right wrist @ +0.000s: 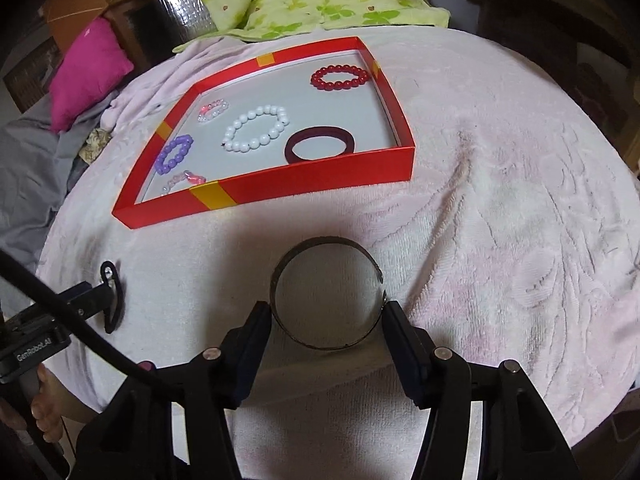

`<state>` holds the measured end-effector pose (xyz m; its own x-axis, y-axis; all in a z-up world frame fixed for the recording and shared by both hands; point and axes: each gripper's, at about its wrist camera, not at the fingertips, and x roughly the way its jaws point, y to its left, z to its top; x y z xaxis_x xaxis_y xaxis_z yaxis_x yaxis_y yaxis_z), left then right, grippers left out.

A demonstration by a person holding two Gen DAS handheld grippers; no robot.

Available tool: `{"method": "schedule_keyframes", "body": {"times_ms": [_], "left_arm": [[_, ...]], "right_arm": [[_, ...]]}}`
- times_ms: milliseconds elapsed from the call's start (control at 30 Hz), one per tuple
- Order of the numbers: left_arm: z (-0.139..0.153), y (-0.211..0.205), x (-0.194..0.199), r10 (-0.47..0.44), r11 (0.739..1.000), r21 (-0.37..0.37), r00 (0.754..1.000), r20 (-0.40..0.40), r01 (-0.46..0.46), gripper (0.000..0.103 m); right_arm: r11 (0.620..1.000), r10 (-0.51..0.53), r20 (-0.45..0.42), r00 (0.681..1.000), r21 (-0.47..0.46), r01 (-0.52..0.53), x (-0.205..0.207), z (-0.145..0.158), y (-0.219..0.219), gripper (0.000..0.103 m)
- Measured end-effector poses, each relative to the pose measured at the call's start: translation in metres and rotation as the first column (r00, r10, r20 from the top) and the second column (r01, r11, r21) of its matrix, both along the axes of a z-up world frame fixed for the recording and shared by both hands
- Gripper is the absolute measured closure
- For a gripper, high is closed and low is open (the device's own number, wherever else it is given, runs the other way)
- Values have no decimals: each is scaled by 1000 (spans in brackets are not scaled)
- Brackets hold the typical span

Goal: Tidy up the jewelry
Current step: 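Close the left tool on the black hair tie while the right tool grips the silver bangle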

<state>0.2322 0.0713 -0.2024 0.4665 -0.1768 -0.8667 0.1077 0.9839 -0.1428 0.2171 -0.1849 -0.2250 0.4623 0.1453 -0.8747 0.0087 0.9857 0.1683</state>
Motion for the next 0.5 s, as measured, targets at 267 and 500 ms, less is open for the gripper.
{"method": "schedule_keyframes", "body": {"times_ms": [267,500], "left_arm": [[-1,-11,3,-48,998,40,998,42,46,38],[-3,-24,5,-76,993,96,996,55,70,77]], "right_arm": [[1000,24,2,1000,-14,-24,0,-3,2,42],[1000,26,9,1000,2,-26,-1,-4,2,40]]}}
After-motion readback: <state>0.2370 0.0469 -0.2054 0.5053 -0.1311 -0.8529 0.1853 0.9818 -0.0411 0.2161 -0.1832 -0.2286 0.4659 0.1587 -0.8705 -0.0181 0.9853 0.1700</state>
